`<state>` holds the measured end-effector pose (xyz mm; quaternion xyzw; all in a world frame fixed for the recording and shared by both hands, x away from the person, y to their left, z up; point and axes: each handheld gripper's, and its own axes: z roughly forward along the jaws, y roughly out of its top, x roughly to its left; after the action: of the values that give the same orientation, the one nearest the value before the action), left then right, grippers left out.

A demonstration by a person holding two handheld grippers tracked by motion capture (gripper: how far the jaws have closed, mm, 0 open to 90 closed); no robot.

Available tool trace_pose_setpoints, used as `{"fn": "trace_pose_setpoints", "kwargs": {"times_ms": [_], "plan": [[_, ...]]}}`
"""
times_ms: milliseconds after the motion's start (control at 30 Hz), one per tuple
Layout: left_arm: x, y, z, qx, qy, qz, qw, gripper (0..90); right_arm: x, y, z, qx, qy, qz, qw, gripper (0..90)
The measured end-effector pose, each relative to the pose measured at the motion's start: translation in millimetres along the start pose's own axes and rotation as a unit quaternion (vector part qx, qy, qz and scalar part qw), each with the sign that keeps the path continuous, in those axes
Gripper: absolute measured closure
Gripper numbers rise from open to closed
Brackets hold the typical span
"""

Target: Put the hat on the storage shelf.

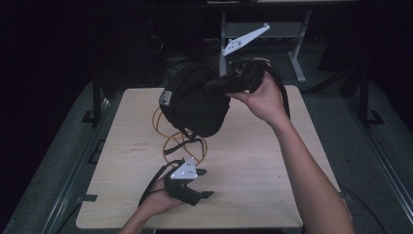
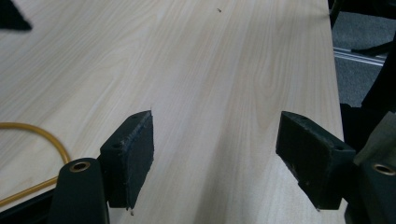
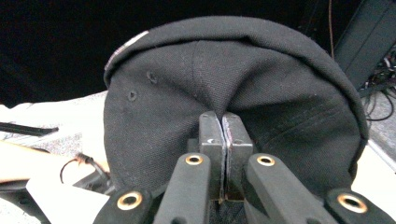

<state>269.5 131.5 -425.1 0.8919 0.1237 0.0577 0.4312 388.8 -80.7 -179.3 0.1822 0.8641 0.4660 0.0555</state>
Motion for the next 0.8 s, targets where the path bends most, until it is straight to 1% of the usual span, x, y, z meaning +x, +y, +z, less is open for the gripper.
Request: {"fn": "trace_pose_setpoints", "kwargs": {"times_ms": [67, 100, 133, 200, 233, 267, 300, 333, 367, 400, 433, 467, 500, 533, 567, 600, 633, 667, 700, 733, 800], "plan": [[-0.4, 0.5, 0.9, 0.000, -0.002, 0.004, 1.0000, 27.3, -0.7, 5.6, 8.4, 0.007, 0.001, -0.003, 1.0000, 88.9], [-0.6, 0.6, 1.2, 0.000, -0.003, 0.004, 1.0000, 27.3, -3.7, 10.9, 17.5, 0.013, 0.004, -0.008, 0.9999, 88.9], [-0.8, 0.7, 1.7, -0.001, -0.004, 0.002, 1.0000, 27.3, -4.6, 13.9, 22.3, 0.016, 0.008, -0.001, 0.9998, 88.9], [-0.7, 0.7, 2.5, -0.001, -0.005, 0.003, 1.0000, 27.3, -6.9, 20.3, 32.8, 0.031, 0.003, -0.001, 0.9995, 88.8], [-0.7, 0.6, 2.9, -0.001, -0.006, 0.002, 1.0000, 27.3, -6.9, 20.3, 32.8, 0.031, 0.003, -0.001, 0.9995, 88.8], [-0.7, 0.7, 3.2, 0.001, -0.007, 0.003, 1.0000, 27.3, -8.0, 22.6, 36.9, 0.034, 0.005, -0.001, 0.9994, 88.8], [-0.7, 0.8, 3.6, 0.001, -0.009, 0.004, 0.9999, 27.3, -11.9, 29.1, 51.2, 0.044, 0.012, 0.006, 0.9989, 88.9], [-1.0, 1.0, 4.8, 0.001, -0.010, 0.006, 0.9999, 27.3, -13.4, 30.6, 55.8, 0.047, 0.011, 0.004, 0.9988, 88.9], [-1.0, 1.0, 4.8, 0.001, -0.010, 0.006, 0.9999, 27.3, -13.4, 30.6, 55.8, 0.047, 0.011, 0.004, 0.9988, 88.9], [-0.9, 1.5, 5.8, 0.001, -0.011, 0.011, 0.9999, 27.3, -16.1, 34.3, 70.3, 0.045, 0.016, 0.002, 0.9989, 88.9], [-0.9, 1.5, 5.8, 0.001, -0.011, 0.011, 0.9999, 27.3, -16.1, 34.3, 70.3, 0.045, 0.016, 0.002, 0.9989, 88.9], [-1.3, 0.8, 7.4, 0.002, -0.013, 0.009, 0.9999, 27.3, -16.2, 36.1, 83.5, 0.034, 0.009, 0.004, 0.9994, 88.4], [-1.1, 0.5, 8.0, 0.005, -0.015, 0.007, 0.9999, 27.3, -16.2, 36.1, 83.5, 0.034, 0.009, 0.004, 0.9994, 88.4], [-1.1, 0.1, 8.9, 0.006, -0.014, 0.006, 0.9999, 27.3, -15.0, 36.2, 96.0, 0.037, 0.004, 0.013, 0.9992, 87.8], [-1.3, -0.1, 9.0, 0.008, -0.015, 0.006, 0.9998, 27.3, -15.0, 36.2, 96.0, 0.037, 0.004, 0.013, 0.9992, 87.8], [-1.7, -0.2, 8.7, 0.008, -0.014, 0.008, 0.9998, 27.3, -14.7, 35.0, 102.1, 0.044, 0.001, 0.013, 0.9989, 87.0], [-1.9, -0.2, 8.4, 0.009, -0.014, 0.010, 0.9998, 27.3, -14.5, 31.8, 108.8, 0.039, -0.011, 0.015, 0.9991, 76.5], [-2.4, -0.2, 8.2, 0.009, -0.014, 0.010, 0.9998, 27.3, -14.5, 31.8, 108.8, 0.039, -0.011, 0.015, 0.9991, 76.5], [-2.7, -0.3, 8.1, 0.009, -0.014, 0.010, 0.9998, 27.3, -14.8, 29.9, 108.8, 0.028, -0.015, 0.014, 0.9994, 73.0], [-2.7, -0.4, 8.0, 0.009, -0.014, 0.009, 0.9998, 27.3, -14.3, 28.1, 107.3, 0.020, -0.015, 0.022, 0.9994, 71.4], [-1.7, -0.7, 7.5, 0.009, -0.012, 0.010, 0.9998, 27.3, -18.1, 21.2, 101.3, 0.018, -0.014, 0.028, 0.9994, 65.2]]}}
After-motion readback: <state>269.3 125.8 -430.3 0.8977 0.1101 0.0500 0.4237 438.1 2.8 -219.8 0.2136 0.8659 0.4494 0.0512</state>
